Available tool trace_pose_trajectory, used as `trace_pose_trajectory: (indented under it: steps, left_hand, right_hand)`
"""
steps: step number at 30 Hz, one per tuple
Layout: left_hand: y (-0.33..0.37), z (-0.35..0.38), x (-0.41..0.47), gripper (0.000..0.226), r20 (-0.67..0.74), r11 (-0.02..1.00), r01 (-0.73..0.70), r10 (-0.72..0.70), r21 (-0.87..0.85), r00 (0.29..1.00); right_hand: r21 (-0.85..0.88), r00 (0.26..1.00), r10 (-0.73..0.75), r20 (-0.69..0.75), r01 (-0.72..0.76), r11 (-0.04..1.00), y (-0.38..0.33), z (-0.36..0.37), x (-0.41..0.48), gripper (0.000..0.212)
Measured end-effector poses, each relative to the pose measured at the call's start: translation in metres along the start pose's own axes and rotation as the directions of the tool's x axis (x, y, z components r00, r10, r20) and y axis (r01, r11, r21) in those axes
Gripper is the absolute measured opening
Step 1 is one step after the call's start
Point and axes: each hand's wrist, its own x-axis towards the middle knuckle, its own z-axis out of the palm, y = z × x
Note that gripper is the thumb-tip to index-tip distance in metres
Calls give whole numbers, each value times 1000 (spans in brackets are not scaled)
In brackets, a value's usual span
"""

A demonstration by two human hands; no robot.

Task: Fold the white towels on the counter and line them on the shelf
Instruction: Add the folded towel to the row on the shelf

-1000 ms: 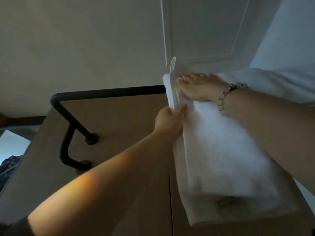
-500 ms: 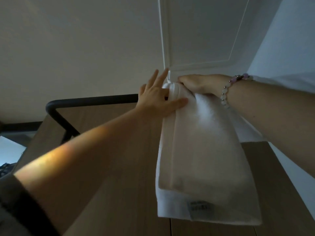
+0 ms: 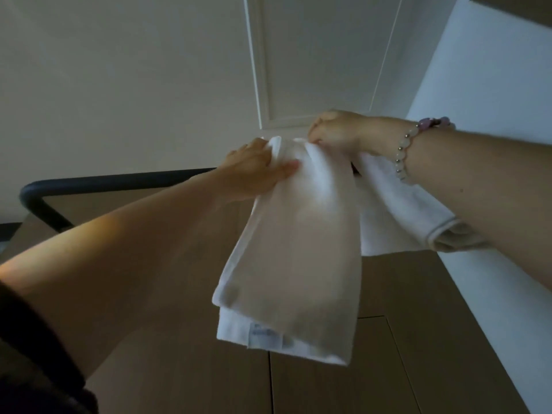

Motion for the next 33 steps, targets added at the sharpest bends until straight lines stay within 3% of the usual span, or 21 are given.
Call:
trace_pose_trajectory:
  steps: [2, 4, 5, 7, 9, 12, 16, 20, 22, 24, 26, 28, 29, 31, 33]
  left_hand:
    - [-5, 3, 4, 63, -9, 966, 68, -72, -248, 997]
    - [-9, 5, 9, 45, -4, 935, 79, -85, -347, 996]
    - [-10, 5, 11, 48, 15, 920, 91, -92, -380, 996]
    - [-11, 8, 10, 60, 19, 882, 112, -117, -459, 993]
    - [-18, 18, 15, 75, -12, 863, 138, -165, -485, 986]
    - [-24, 28, 18, 101, -56, 818, 193, -264, -542, 963]
    - [-15, 21, -12, 78, -131, 830, 108, -212, -548, 969]
    - [-3, 20, -22, 54, -199, 799, 158, -327, -580, 924]
    - [4, 18, -18, 39, -230, 787, 197, -393, -585, 890]
    - [6, 17, -12, 37, -241, 787, 259, -453, -560, 858]
    - [5, 17, -6, 38, -217, 779, 330, -503, -533, 837]
    - [5, 16, -1, 35, -168, 771, 409, -543, -488, 823]
    - [6, 14, 1, 40, -135, 771, 448, -556, -452, 820]
    - [6, 12, 7, 56, -83, 763, 503, -579, -406, 811]
    - [7, 10, 11, 63, -33, 758, 547, -595, -355, 803]
  right_hand:
    - [53, 999, 23, -32, -21, 998, -6, 2, -2, 35]
    - [103, 999, -6, -40, 10, 995, -11, 4, -2, 32]
    - [167, 999, 7, -35, -1, 986, -14, 3, -4, 32]
    - [256, 999, 15, 49, -27, 966, -14, 2, -5, 38]
    - [213, 987, -14, 158, -20, 977, -13, 4, -7, 42]
    - [92, 983, -6, 182, -11, 996, -5, 9, -6, 46]
    - [-62, 981, 24, 190, -12, 998, -7, 10, -8, 49]
    - [-172, 989, 12, 147, 14, 985, -7, 11, -9, 44]
    - [-255, 999, 36, 30, -27, 966, -4, 11, -9, 45]
    - [-296, 983, 60, -175, -111, 949, 0, 6, -16, 46]
    - [-243, 961, 77, -267, -144, 959, 2, 0, -22, 44]
    - [-61, 975, 160, -154, -171, 983, 2, -3, -25, 44]
    - [129, 977, 210, -40, -203, 971, 2, -4, -27, 43]
    - [484, 958, 219, 188, -284, 827, -4, -3, -35, 34]
    - [577, 970, 195, 144, -242, 780, -3, 2, -34, 24]
